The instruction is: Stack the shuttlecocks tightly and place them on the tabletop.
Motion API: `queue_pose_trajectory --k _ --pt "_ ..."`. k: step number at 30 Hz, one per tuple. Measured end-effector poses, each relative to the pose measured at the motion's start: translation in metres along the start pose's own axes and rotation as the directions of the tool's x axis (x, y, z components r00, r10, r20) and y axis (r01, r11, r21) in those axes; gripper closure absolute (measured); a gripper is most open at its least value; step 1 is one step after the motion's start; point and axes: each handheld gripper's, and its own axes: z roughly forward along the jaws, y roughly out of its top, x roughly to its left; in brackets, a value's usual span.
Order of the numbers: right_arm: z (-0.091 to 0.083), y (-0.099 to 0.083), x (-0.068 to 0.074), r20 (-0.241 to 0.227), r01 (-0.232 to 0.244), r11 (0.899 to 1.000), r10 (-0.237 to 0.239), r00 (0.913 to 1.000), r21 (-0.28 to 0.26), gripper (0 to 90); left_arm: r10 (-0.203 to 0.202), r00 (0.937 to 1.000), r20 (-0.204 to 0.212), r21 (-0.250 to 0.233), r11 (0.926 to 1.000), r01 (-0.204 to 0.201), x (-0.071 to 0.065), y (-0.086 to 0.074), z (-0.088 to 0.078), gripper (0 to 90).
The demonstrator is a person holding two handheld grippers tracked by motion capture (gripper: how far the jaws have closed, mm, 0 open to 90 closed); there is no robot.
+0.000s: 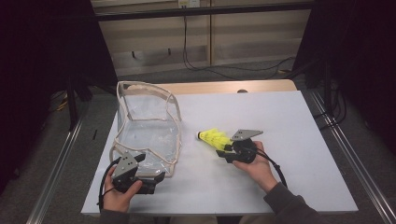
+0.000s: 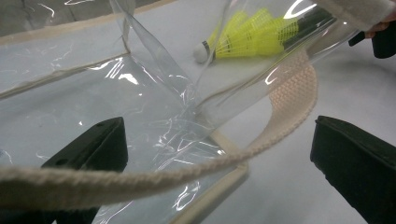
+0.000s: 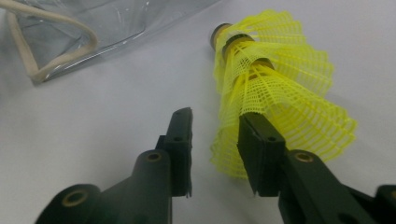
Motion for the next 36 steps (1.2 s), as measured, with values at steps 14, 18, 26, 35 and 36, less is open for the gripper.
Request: queue_pose_trajectory --k 14,18,26,35,36 --pt "0.003 0.004 -0.002 0.05 -0.064 0.997 0.066 0.9965 -0.042 48.4 0.002 1.0 0.001 0.002 1.0 -0.002 0.001 0.0 0.0 4.0" --pt "0.006 0.004 -0.002 0.054 -0.08 0.996 0.083 0.9951 -0.049 44.6 0.002 1.0 0.002 0.002 1.0 -0.003 0.001 0.0 0.0 4.1" --pt "0.012 0.006 -0.001 0.065 -0.099 0.993 0.103 0.9925 -0.058 33.7 0.001 1.0 0.001 0.003 1.0 -0.002 0.001 0.0 0.0 4.1" --pt "0.018 0.007 -0.001 0.085 -0.118 0.991 0.123 0.9888 -0.062 28.0 0.002 1.0 0.001 0.002 1.0 -0.002 0.001 0.0 0.0 4.1" --pt "0.019 0.007 -0.001 0.083 -0.12 0.991 0.125 0.9887 -0.066 27.2 0.002 1.0 0.001 0.002 1.0 -0.002 0.001 0.0 0.0 4.1"
